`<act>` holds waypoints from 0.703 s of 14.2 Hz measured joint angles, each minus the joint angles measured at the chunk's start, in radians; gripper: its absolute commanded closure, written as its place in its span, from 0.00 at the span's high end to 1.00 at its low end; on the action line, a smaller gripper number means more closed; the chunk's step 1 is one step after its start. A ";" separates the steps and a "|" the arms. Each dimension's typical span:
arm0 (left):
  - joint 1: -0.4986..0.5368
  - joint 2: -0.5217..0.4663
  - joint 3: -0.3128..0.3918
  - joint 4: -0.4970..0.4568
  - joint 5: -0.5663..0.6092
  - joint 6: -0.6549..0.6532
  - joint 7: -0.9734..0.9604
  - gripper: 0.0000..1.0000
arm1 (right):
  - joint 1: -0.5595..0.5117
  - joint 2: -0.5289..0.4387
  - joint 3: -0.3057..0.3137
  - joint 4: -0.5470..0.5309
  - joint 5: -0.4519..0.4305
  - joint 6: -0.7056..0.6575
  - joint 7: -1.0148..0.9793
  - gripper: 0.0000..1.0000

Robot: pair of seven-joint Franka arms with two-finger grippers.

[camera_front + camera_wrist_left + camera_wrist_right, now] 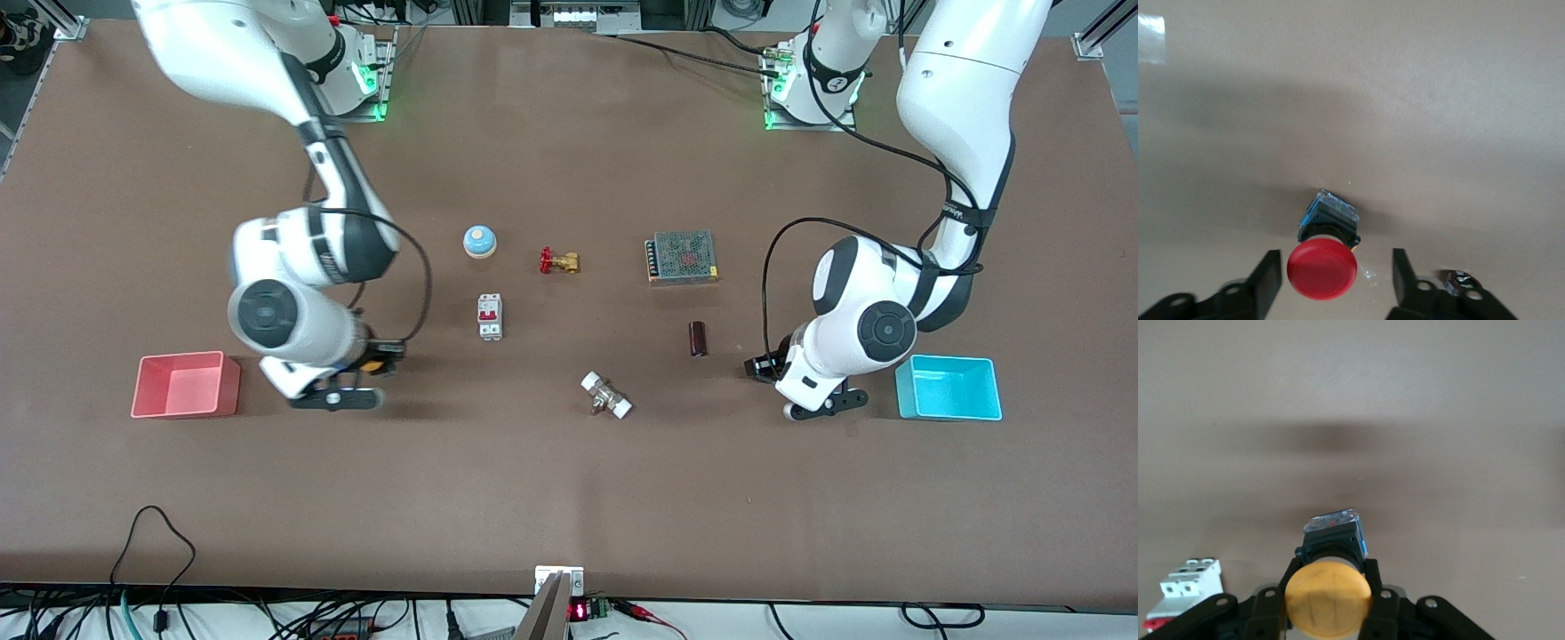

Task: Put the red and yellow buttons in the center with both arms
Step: 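Lift the yellow button with the right gripper while the left gripper lifts the red button, then set the red button on the table with the left gripper and release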

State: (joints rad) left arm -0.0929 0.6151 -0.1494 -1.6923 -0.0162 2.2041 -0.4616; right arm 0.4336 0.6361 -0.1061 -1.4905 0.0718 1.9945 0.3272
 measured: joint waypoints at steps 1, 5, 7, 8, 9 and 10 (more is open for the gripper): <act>0.002 -0.009 0.002 0.006 0.000 0.000 0.000 1.00 | 0.014 0.015 0.000 0.000 0.000 0.006 0.024 0.39; 0.014 -0.090 0.011 0.019 0.000 -0.010 0.000 1.00 | 0.024 0.055 -0.007 -0.001 0.001 0.025 0.055 0.40; 0.024 -0.141 0.017 0.022 0.000 -0.053 0.013 1.00 | 0.021 0.064 -0.014 -0.006 0.002 0.025 0.055 0.40; 0.033 -0.169 0.018 0.024 0.000 -0.083 0.028 1.00 | 0.019 0.067 -0.015 -0.011 0.004 0.025 0.061 0.40; 0.044 -0.195 0.019 0.026 0.000 -0.114 0.052 1.00 | 0.018 0.071 -0.015 -0.017 0.007 0.029 0.081 0.40; 0.057 -0.221 0.020 0.027 0.001 -0.144 0.083 1.00 | 0.019 0.078 -0.015 -0.020 0.009 0.041 0.109 0.40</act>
State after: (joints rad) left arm -0.0356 0.3944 -0.1299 -1.6649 -0.0156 2.0599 -0.3787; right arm 0.4525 0.7139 -0.1211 -1.5104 0.0809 2.0356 0.4365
